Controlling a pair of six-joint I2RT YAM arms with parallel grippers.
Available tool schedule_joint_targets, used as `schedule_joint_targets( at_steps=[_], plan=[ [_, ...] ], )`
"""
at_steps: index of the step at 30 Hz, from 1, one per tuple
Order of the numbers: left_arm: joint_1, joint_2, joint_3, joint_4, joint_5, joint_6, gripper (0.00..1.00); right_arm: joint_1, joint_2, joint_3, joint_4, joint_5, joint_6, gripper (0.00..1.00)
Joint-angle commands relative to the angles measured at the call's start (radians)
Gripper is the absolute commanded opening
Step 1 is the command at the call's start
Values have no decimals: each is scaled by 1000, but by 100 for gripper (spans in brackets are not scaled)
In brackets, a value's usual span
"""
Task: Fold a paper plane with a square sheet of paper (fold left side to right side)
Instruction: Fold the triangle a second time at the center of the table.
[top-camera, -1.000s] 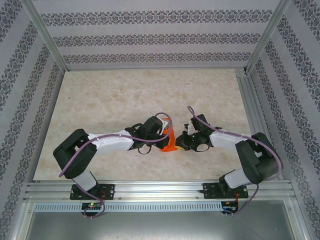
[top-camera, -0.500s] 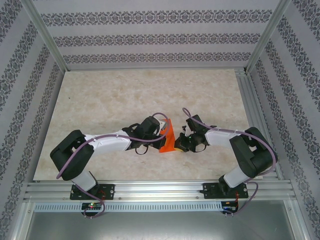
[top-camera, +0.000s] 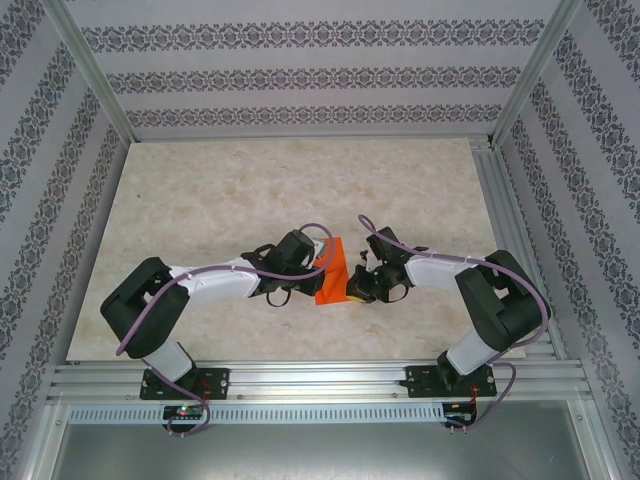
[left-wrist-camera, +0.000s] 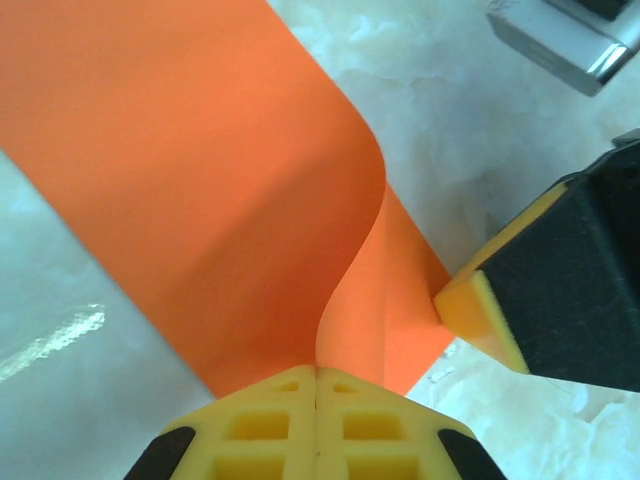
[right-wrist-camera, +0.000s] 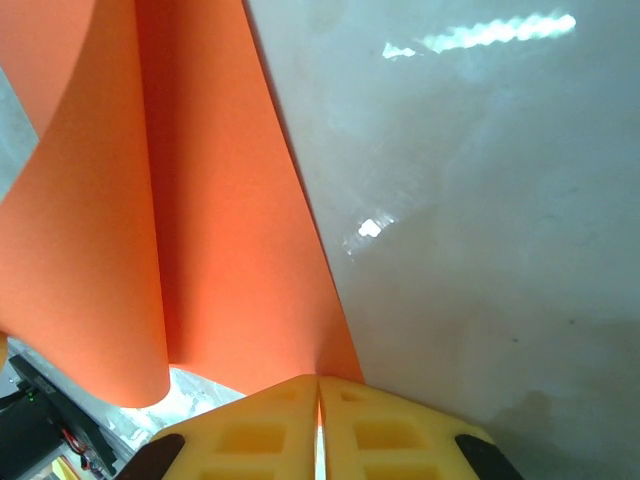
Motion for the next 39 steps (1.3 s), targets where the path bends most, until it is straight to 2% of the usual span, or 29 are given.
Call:
schedule_joint_targets(
  at_steps=[1,18,39],
  plan=[
    [24,26,6,-24,-14,42,1,19,36,8,-40,58,-22,10],
    [81,94,72,-56,-1,111,1,24,53,16,-52,58,-35,11],
    [91,132,85,-73,-16,129,1,26,64,19,-57,59,-38,11]
  ],
)
